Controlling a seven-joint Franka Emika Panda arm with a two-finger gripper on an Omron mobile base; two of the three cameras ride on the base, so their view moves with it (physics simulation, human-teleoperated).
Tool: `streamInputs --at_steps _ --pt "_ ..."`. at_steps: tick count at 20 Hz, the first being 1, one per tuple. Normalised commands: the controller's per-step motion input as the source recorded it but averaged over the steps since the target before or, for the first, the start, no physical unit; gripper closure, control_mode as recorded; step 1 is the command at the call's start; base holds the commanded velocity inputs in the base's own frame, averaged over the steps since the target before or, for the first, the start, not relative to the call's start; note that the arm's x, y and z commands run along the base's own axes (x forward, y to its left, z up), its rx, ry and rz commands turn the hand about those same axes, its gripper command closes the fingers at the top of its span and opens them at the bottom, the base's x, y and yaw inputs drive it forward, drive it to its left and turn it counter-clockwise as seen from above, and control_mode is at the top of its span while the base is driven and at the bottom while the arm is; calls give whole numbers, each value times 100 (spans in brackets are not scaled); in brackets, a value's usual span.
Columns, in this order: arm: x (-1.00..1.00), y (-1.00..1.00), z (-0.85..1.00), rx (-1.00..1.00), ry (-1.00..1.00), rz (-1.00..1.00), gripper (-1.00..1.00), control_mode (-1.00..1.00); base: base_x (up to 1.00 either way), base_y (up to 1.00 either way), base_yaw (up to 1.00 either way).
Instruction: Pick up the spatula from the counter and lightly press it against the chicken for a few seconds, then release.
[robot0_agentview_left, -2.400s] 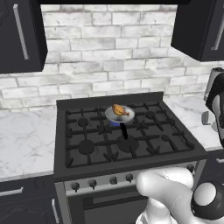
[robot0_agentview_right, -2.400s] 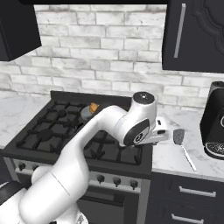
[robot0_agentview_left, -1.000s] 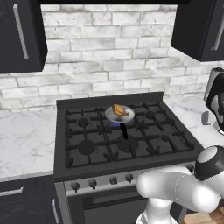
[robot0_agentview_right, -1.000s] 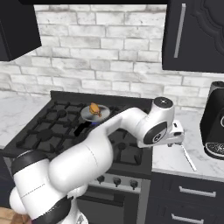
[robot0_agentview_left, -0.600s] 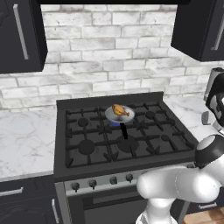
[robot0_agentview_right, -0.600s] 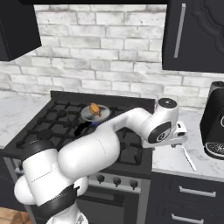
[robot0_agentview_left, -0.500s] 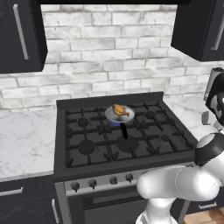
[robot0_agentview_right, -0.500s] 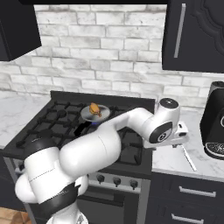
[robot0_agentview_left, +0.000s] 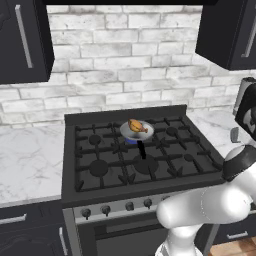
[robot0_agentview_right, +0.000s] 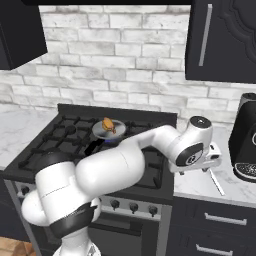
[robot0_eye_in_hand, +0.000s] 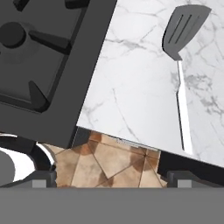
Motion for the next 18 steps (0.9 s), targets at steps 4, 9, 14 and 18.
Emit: streamInputs --at_steps 4,9,14,18 --pt "2 -13 -20 0 0 2 -100 -100 0 0 0" --pt "4 -11 -7 0 0 2 -100 -100 0 0 0" --pt "11 -6 0 1 0 2 -100 -100 0 0 0" --pt "19 -5 0 2 0 2 -100 -100 0 0 0"
